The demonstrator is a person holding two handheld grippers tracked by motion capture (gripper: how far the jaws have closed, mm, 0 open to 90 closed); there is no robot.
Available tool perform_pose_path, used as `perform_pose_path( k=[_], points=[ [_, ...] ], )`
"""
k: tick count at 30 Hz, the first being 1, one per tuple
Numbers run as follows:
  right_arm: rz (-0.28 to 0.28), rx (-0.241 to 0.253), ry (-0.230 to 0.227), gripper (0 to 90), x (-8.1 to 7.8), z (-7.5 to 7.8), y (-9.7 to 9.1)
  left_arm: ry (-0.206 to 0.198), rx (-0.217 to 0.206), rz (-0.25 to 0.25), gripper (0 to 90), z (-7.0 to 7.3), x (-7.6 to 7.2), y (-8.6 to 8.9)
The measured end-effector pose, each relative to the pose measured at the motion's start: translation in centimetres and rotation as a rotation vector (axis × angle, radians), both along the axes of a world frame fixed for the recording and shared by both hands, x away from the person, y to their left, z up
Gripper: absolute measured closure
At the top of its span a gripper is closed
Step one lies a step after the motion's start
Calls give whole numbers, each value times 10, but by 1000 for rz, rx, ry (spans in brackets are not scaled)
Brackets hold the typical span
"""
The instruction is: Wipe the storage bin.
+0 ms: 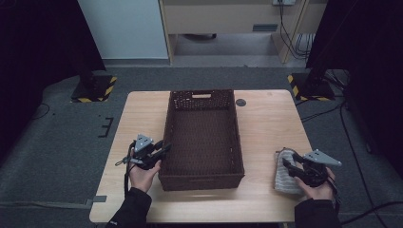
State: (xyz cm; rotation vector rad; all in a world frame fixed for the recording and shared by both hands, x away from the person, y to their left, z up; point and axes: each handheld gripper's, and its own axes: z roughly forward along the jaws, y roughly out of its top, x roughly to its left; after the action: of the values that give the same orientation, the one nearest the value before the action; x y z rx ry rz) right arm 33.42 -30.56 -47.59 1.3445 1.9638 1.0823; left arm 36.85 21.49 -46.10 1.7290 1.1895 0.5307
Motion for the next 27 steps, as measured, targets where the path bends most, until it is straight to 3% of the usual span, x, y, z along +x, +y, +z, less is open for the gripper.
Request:
perform_pose_path(
  k=[6, 9, 21, 27],
  points=[
    [44, 53, -68, 513, 3, 21, 13, 5, -3, -15, 652, 0, 2, 2],
    [84, 77, -76, 522, 7, 28, 24, 8, -3, -18, 654, 1, 2, 2],
    [198, 126, -80, 516, 40, 49, 75, 11, -3, -73, 655, 1, 1, -7],
    [230, 126, -58, 514, 55, 43, 98, 3, 14, -78, 646, 2, 0, -10]
  ],
)
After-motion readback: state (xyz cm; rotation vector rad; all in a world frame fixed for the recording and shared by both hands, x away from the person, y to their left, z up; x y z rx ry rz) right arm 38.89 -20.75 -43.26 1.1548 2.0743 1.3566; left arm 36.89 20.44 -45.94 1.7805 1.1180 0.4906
